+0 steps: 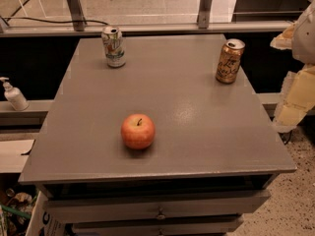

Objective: Knock orange can over

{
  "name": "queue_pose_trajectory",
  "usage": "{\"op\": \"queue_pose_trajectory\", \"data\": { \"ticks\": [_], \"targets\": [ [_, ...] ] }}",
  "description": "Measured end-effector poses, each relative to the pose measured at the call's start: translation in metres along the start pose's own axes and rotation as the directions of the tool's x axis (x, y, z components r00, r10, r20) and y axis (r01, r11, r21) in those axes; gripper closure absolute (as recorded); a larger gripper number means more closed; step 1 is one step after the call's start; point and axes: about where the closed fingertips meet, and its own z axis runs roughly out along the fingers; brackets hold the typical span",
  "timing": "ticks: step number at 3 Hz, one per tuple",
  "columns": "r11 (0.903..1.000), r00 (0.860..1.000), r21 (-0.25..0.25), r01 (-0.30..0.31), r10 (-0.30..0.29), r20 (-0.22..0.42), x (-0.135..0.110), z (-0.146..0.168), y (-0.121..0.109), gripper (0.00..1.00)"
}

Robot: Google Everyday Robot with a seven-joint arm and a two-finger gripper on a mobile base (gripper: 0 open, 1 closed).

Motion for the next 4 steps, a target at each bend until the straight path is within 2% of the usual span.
{"op": "queue_pose_trajectory", "data": {
  "ticks": [1,2,3,4],
  "targets": [
    [1.0000,1.000,0.000,0.000,0.000,0.000,0.000,0.000,0.000,0.00],
    [0.9998,1.000,0.020,0.009,-0.010,0.028,-0.003,0.007,-0.002,0.00],
    [0.9992,0.996,0.040,-0.010,0.006,0.087,0.002,0.019,-0.024,0.00],
    [0.9965,0.986,0.044,-0.072,0.064,0.157,0.017,0.039,-0.059,0.00]
  ]
}}
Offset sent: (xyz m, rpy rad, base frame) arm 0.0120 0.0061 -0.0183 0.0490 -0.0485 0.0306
